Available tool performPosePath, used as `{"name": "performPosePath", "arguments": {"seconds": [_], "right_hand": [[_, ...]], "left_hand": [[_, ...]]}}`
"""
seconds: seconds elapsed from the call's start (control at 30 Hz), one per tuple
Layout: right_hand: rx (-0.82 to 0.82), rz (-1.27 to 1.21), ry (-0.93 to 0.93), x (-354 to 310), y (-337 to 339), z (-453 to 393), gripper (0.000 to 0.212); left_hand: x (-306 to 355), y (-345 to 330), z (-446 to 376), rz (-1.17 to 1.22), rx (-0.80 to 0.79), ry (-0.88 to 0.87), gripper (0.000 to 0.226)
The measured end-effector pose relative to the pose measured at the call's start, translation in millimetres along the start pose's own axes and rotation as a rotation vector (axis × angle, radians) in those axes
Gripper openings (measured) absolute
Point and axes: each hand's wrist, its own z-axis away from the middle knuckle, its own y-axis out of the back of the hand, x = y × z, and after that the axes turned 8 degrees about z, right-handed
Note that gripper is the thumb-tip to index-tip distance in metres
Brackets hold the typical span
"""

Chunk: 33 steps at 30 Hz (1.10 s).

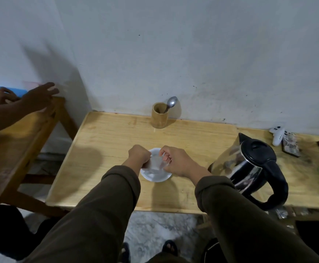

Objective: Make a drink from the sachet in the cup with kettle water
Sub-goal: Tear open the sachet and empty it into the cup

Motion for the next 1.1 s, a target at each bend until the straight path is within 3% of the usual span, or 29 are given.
{"name": "performPosePath", "arguments": {"seconds": [0.1,0.2,0.37,0.47,0.57,0.67,0.73,0.8,0.87,1.0,1.1], "right_hand": [[0.061,0.055,0.036,1.8,-7.0,-4.5,0.035],[0.103,0.023,0.014,2.5,-12.0,-7.9,0.03],[0.137,-0.046,-0.037,5.1,-12.7,-11.1,0.016],[0.131,0.032,-0.057,5.8,-10.2,-15.8,0.028],[0.144,0.057,-0.09,5.4,-9.1,-19.2,0.023],[0.154,0.057,-0.108,5.3,-8.8,-21.0,0.02],[0.164,0.053,-0.114,4.4,-8.7,-22.0,0.028],[0.172,0.041,-0.13,2.3,-7.6,-22.9,0.038],[0.179,0.023,-0.148,-0.4,-6.7,-24.1,0.041],[0.181,-0.005,-0.159,-6.1,-4.3,-25.5,0.031],[0.18,-0.003,-0.156,-7.7,-3.4,-25.4,0.035]], "left_hand": [[6.2,1.9,4.8,-0.069,0.01,0.015,0.016],[11.4,7.7,2.8,-0.057,-0.03,0.024,0.032],[9.3,18.3,-0.4,0.477,-0.226,0.119,0.019],[5.4,24.5,1.9,0.503,-0.249,0.108,0.027],[0.2,28.3,-1.6,0.547,-0.238,0.054,0.02],[-6.5,27.1,-3.7,0.456,-0.253,-0.067,0.022],[-11.7,24.8,-4.3,0.356,-0.22,-0.159,0.027],[-15.0,23.3,-3.5,0.288,-0.176,-0.217,0.018],[-15.7,22.1,-2.3,0.259,-0.126,-0.247,0.014],[-15.2,18.1,0.1,0.238,-0.079,-0.276,0.031],[-17.4,16.6,-1.1,0.239,-0.048,-0.304,0.036]]}}
